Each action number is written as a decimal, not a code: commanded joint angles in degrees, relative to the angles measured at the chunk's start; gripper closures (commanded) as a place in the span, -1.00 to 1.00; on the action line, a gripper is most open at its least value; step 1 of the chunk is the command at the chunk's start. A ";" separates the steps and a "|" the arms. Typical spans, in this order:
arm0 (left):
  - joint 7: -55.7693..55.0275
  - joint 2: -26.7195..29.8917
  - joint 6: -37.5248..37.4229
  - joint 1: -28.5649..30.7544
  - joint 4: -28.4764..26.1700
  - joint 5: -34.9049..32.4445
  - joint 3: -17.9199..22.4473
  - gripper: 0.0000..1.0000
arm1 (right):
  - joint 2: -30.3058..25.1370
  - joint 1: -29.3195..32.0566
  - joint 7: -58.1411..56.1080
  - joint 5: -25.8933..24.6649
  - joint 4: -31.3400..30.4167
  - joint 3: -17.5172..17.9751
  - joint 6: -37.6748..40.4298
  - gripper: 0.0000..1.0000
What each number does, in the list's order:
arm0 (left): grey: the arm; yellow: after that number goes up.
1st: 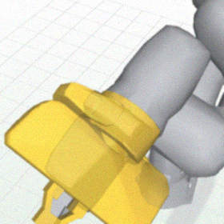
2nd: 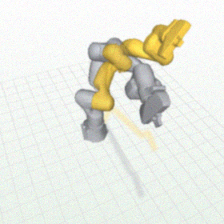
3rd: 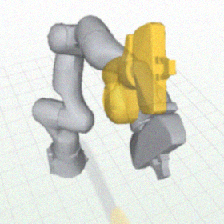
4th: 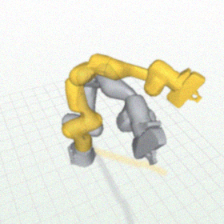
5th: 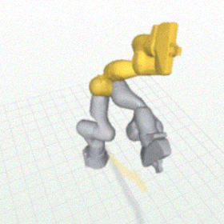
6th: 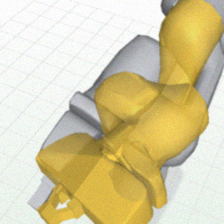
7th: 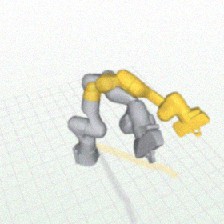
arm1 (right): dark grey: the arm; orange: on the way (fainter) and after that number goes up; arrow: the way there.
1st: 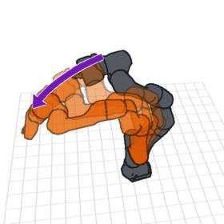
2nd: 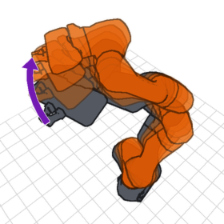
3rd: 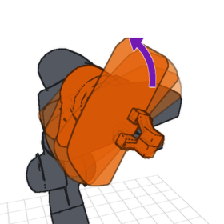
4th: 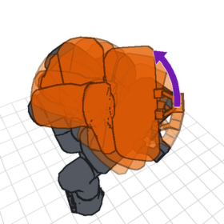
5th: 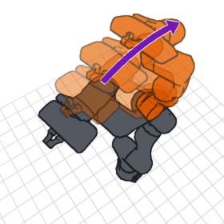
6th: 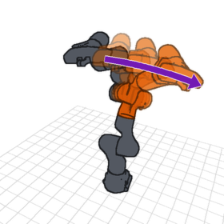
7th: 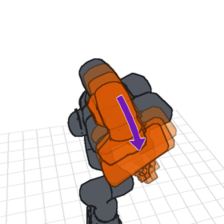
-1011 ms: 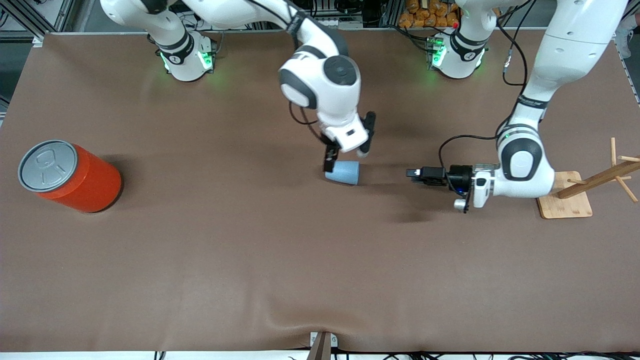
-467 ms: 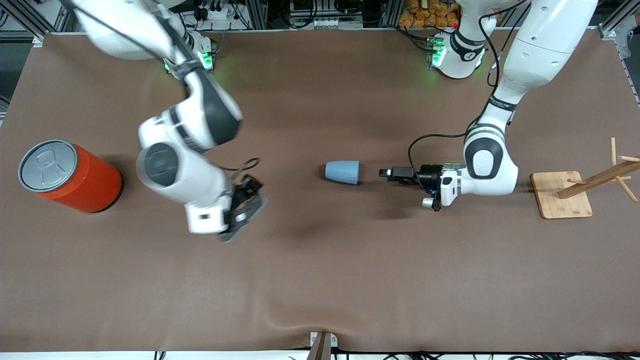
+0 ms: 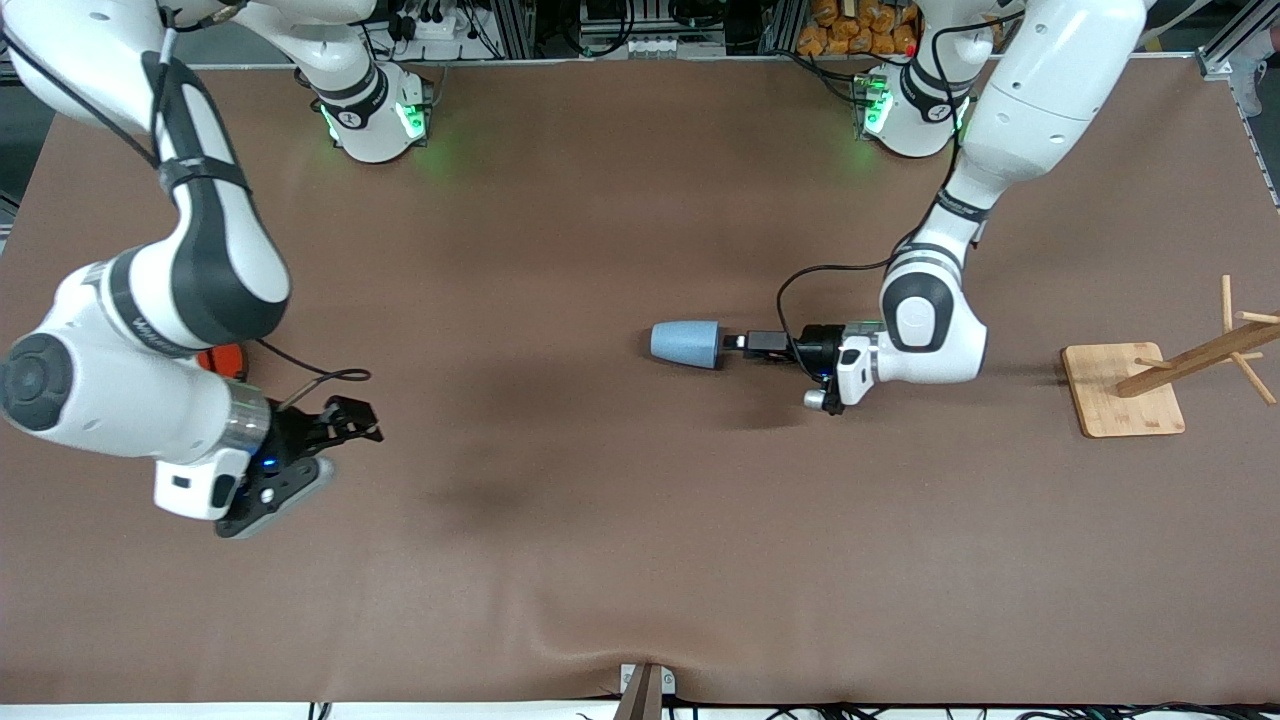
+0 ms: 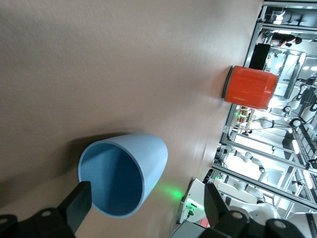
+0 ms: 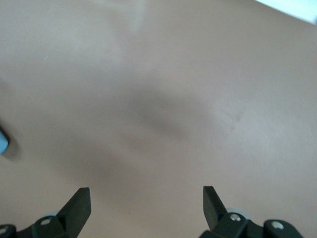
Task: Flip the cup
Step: 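Grasp the cup sideways with the left gripper while the right arm retracts, then carry the cup toward the wooden stand and stand it upright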
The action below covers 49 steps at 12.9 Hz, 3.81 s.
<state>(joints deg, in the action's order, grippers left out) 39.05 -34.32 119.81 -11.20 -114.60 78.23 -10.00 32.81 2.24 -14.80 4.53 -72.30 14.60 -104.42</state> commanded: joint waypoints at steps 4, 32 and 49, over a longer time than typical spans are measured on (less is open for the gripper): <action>-0.03 -0.83 3.57 -3.81 0.43 3.41 0.25 -1.00 | -14.85 -1.10 27.98 -2.33 -1.79 -4.65 13.86 -1.00; -27.71 9.71 11.41 15.42 8.87 -64.15 2.79 1.00 | -34.48 -0.66 22.97 -3.03 -15.86 -11.62 15.83 -1.00; -40.63 11.38 -14.57 14.37 31.34 -79.11 2.35 -1.00 | -34.48 -0.40 22.97 -2.24 -15.95 -11.62 15.83 -1.00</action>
<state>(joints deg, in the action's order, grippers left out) -0.40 -23.30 112.39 2.92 -89.30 0.61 -7.62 -2.32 1.60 8.65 2.08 -89.44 3.00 -89.19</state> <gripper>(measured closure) 0.000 0.000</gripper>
